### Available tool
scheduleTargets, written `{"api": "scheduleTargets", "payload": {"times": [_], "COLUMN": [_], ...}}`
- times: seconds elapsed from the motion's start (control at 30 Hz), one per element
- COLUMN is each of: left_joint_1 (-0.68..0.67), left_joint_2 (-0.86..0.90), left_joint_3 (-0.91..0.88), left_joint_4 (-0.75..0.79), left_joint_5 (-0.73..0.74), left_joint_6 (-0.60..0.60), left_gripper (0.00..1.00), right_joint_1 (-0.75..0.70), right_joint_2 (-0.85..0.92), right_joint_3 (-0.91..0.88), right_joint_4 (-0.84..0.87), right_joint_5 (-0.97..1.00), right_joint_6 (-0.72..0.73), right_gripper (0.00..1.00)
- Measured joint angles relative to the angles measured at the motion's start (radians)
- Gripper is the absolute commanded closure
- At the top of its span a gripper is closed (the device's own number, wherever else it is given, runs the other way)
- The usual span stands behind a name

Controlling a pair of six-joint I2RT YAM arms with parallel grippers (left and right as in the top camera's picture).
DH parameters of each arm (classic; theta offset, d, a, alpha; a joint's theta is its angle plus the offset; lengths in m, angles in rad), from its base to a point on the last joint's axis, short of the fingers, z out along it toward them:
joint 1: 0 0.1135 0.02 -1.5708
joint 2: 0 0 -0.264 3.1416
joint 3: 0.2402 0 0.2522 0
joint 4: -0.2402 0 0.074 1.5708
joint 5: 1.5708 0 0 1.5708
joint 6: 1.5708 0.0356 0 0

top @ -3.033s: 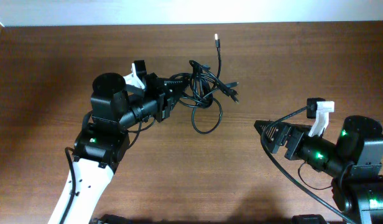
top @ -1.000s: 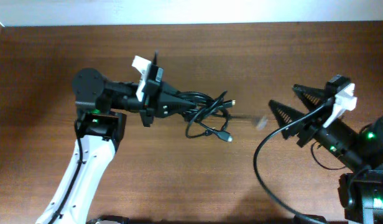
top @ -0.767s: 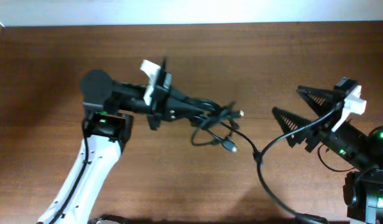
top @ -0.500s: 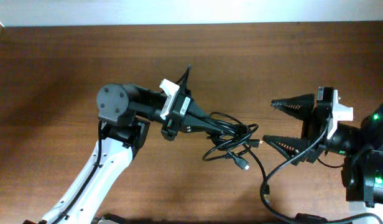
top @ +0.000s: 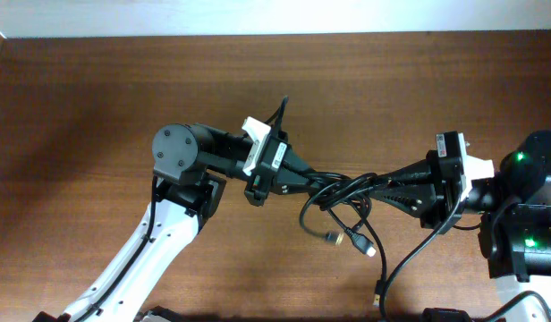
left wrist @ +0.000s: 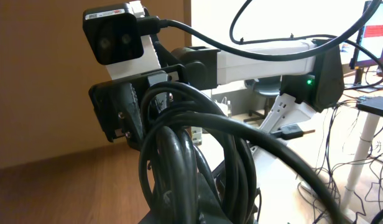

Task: Untangle cables

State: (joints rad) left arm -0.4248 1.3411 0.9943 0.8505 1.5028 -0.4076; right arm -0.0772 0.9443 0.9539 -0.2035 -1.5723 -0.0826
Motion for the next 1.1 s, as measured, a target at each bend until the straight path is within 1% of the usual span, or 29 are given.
{"api": "scheduleTargets", "payload": {"times": [0.1, 0.17, 0.23, 0.3, 0.33, 0.37, 0.4, 0.53, 0.57, 0.6, 0.63, 0.7, 0.77, 0.83, 0.97, 1.0, 1.03, 1.1], "left_joint_1": [-0.001, -0.007, -0.017, -0.043, -0.048, -0.050, -0.051, -0.047, -0.046, -0.039, -0.027, 0.027, 0.085, 0.125, 0.133, 0.133, 0.132, 0.132], "left_joint_2": [0.000, 0.000, 0.000, 0.000, 0.003, 0.007, 0.010, 0.019, 0.027, 0.029, 0.029, 0.034, 0.034, 0.034, 0.034, 0.034, 0.034, 0.034], "left_joint_3": [0.000, 0.000, 0.000, 0.000, 0.000, 0.000, 0.000, 0.000, 0.000, 0.000, 0.000, 0.000, 0.000, 0.000, 0.000, 0.000, 0.000, 0.001], "left_joint_4": [0.000, 0.001, 0.001, 0.000, 0.000, 0.000, 0.000, 0.000, 0.000, 0.000, 0.000, -0.003, -0.002, 0.000, 0.000, 0.007, 0.016, 0.047], "left_joint_5": [-0.012, -0.017, -0.023, -0.041, -0.045, -0.047, -0.050, -0.064, -0.064, -0.064, -0.063, -0.051, 0.015, 0.044, 0.055, 0.056, 0.054, 0.053], "left_joint_6": [0.000, 0.000, 0.001, 0.001, 0.000, 0.000, 0.000, -0.004, -0.004, -0.004, -0.006, -0.023, -0.041, -0.057, -0.058, -0.060, -0.061, -0.062], "left_gripper": [1.00, 1.00, 1.00, 1.00, 1.00, 1.00, 1.00, 1.00, 0.91, 0.79, 0.01, 0.01, 0.01, 0.01, 0.01, 0.01, 0.02, 0.01], "right_joint_1": [0.000, 0.000, 0.000, 0.000, 0.000, 0.000, 0.000, 0.000, 0.000, 0.000, 0.000, 0.003, 0.002, 0.002, 0.002, 0.002, 0.002, 0.002], "right_joint_2": [0.000, 0.004, 0.004, 0.005, 0.005, 0.005, 0.005, 0.003, 0.004, 0.004, 0.004, 0.004, 0.008, 0.011, 0.011, 0.011, 0.012, 0.013], "right_joint_3": [0.000, 0.000, 0.000, 0.000, 0.000, 0.000, 0.000, 0.000, 0.000, 0.000, 0.000, 0.000, 0.000, 0.000, 0.000, 0.000, -0.002, -0.002], "right_joint_4": [0.000, 0.010, 0.034, 0.064, 0.078, 0.103, 0.119, 0.132, 0.131, 0.131, 0.131, 0.130, 0.130, 0.130, 0.132, 0.153, 0.216, 0.253], "right_joint_5": [0.002, 0.008, 0.009, 0.008, 0.008, 0.008, 0.008, 0.000, 0.003, 0.003, 0.020, 0.053, 0.111, 0.139, 0.142, 0.134, 0.096, 0.066], "right_joint_6": [0.004, 0.005, 0.004, 0.005, 0.005, 0.005, 0.005, 0.016, 0.039, 0.052, 0.095, 0.189, 0.246, 0.308, 0.343, 0.344, 0.348, 0.352], "right_gripper": [0.74, 0.72, 0.66, 0.66, 0.70, 0.90, 0.96, 0.96, 0.96, 0.96, 0.96, 0.96, 0.96, 0.96, 0.96, 0.96, 0.96, 0.96]}}
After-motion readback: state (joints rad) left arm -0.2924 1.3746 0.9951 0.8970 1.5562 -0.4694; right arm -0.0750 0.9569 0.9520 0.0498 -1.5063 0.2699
